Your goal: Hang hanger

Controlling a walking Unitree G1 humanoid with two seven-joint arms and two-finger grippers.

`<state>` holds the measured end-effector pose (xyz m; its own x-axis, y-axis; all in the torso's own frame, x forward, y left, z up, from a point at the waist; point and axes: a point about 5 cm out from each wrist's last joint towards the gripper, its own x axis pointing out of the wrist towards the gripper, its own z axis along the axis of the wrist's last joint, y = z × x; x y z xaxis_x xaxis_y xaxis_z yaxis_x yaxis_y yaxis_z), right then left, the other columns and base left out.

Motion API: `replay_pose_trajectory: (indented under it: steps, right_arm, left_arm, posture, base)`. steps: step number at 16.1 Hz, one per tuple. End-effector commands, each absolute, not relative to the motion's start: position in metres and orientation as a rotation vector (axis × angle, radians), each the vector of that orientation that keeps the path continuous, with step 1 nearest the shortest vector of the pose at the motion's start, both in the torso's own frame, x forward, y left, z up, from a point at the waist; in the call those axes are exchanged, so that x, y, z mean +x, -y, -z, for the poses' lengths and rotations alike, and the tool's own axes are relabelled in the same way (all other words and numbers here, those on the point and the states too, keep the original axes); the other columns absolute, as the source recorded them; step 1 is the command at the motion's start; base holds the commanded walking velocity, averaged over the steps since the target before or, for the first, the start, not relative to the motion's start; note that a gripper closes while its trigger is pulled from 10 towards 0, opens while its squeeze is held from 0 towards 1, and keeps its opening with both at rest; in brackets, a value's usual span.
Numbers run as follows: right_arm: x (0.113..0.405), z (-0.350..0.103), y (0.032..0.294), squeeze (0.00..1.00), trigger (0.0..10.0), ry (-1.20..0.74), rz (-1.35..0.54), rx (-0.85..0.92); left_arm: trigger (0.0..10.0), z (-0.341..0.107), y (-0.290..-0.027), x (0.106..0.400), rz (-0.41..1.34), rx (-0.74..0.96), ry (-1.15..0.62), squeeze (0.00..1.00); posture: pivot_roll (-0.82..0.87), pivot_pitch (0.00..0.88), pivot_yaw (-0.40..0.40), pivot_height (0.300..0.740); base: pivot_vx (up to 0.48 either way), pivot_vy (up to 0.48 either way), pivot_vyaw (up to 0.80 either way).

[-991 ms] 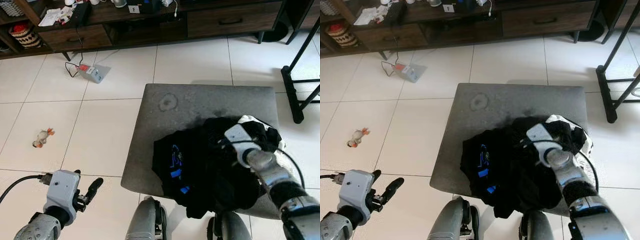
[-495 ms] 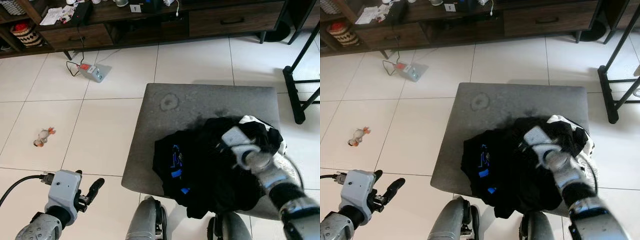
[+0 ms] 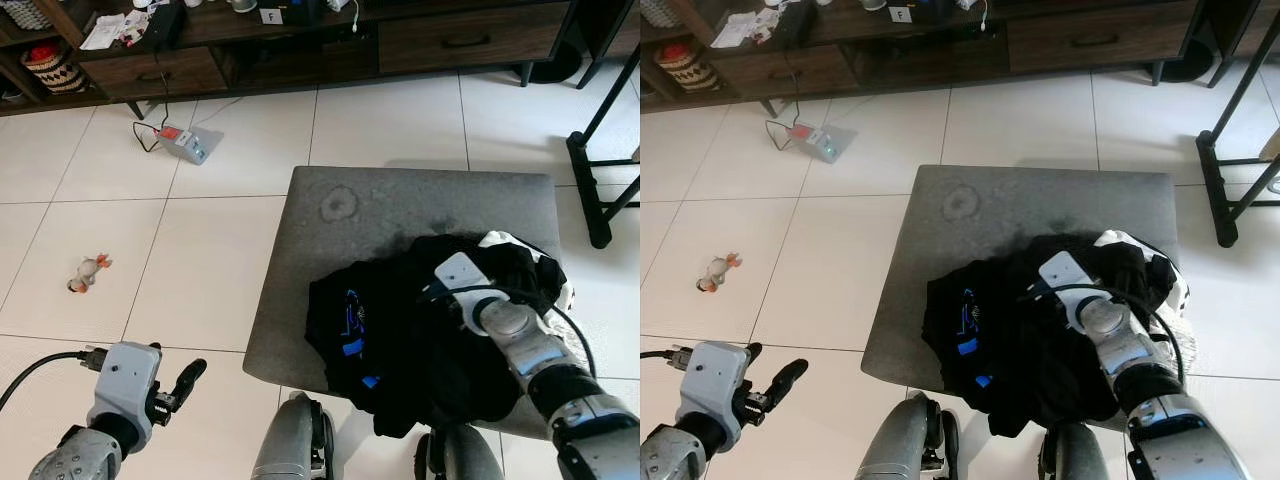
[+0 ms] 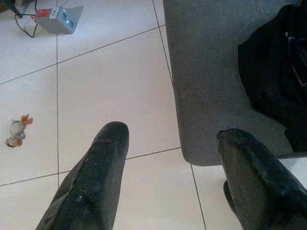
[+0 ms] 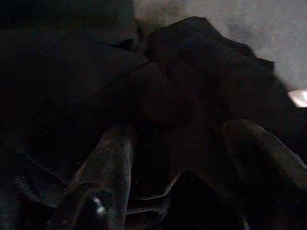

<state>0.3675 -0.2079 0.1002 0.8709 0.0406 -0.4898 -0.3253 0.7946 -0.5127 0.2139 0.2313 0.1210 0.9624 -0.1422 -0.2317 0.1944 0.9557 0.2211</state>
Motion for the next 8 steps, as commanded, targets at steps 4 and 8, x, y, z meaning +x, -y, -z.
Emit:
replay_pose_trajectory:
  steps: [4, 8]
  right_arm:
    - [0.3591, -0.084, 0.2031, 0.0, 0.0, -0.538, -0.236, -0.619]
    - [0.3605, -0.0867, 0.2045, 0.0, 0.0, -0.524, -0.213, -0.622]
  left_arm:
    - [10.0, -0.1141, -0.2429, 0.2075, 0.139, 0.263, -0.266, 0.0]
    - [10.0, -0.1133, -0.2434, 0.2068, 0.136, 0.268, -0.269, 0.0]
  posture:
    - [0.22, 0.44, 0.235, 0.651]
    - [0.22, 0.431, 0.234, 0.651]
  base:
    - [0.0, 0.0, 0.0]
    - [0.0, 0.0, 0.0]
